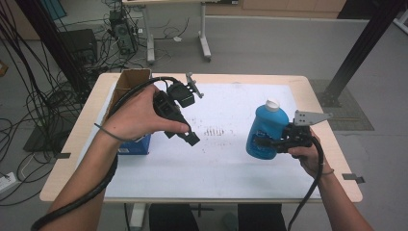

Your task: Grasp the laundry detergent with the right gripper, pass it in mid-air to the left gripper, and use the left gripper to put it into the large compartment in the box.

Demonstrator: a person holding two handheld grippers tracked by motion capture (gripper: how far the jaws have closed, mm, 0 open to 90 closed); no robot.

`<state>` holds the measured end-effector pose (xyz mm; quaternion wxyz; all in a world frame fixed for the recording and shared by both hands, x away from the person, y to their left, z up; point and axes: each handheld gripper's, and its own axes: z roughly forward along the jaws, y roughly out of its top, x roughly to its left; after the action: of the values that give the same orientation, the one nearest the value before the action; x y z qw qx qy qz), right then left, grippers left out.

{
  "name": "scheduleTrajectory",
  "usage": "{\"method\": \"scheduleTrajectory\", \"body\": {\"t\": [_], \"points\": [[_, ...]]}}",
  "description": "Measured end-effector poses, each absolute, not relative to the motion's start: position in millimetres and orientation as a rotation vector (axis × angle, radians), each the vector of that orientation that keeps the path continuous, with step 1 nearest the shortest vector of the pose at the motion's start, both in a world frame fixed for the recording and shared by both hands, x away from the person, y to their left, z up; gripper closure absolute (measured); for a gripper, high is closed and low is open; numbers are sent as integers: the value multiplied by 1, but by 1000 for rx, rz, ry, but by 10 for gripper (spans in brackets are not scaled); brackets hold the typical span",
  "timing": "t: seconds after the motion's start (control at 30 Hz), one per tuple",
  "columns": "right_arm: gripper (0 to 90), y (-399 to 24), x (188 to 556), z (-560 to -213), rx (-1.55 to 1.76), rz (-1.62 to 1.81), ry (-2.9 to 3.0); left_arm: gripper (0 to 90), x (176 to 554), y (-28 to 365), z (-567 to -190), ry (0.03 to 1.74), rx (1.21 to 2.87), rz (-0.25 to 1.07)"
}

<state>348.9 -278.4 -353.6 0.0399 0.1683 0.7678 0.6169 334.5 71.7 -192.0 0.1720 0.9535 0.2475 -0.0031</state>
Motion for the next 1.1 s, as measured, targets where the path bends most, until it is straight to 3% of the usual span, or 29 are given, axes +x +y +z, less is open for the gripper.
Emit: {"method": "scheduleTrajectory", "body": {"t": [1.1], "points": [[448, -212, 342, -331, 65, 1980, 2563, 88, 326, 21, -173, 394, 2830, 38]]}}
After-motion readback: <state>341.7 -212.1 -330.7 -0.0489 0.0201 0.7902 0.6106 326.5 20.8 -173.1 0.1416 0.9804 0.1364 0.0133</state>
